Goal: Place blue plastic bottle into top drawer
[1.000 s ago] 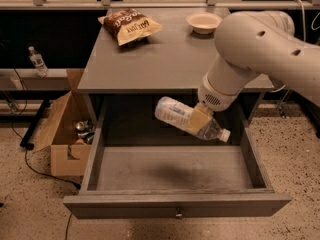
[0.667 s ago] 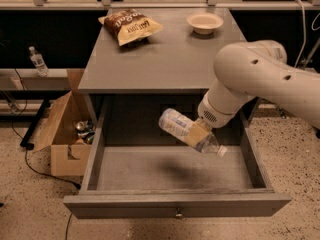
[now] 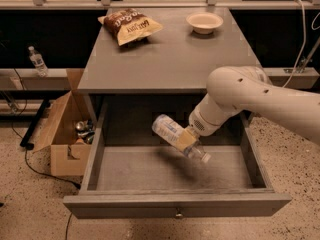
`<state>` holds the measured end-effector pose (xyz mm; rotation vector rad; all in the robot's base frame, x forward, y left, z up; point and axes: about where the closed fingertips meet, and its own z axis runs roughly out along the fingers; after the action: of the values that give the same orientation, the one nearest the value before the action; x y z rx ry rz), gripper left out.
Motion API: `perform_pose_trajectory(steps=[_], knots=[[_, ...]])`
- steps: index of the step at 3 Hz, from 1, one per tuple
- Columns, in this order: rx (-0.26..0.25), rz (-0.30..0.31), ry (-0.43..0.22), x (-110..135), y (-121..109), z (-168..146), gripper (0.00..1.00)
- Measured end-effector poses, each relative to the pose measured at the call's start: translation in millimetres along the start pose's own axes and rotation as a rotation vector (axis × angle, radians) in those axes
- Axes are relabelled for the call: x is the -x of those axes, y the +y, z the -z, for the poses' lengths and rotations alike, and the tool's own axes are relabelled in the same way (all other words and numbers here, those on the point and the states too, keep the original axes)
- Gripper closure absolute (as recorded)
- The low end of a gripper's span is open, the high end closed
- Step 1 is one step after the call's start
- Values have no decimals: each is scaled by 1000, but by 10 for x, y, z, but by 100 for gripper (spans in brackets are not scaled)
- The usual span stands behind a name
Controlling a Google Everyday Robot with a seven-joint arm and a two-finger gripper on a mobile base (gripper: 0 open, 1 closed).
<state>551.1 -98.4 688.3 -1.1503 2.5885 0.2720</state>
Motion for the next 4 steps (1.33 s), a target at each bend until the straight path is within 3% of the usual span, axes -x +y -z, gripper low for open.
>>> perform_pose_trajectory(steps=[1,2,3,4], knots=[[60,-19,-18,89,-55,-379,50],[78,-31,-29,125,-110,-501,19],[75,-42,-35,113,-135,-495,0],[58,-69,-77,12,-204,-288,0]])
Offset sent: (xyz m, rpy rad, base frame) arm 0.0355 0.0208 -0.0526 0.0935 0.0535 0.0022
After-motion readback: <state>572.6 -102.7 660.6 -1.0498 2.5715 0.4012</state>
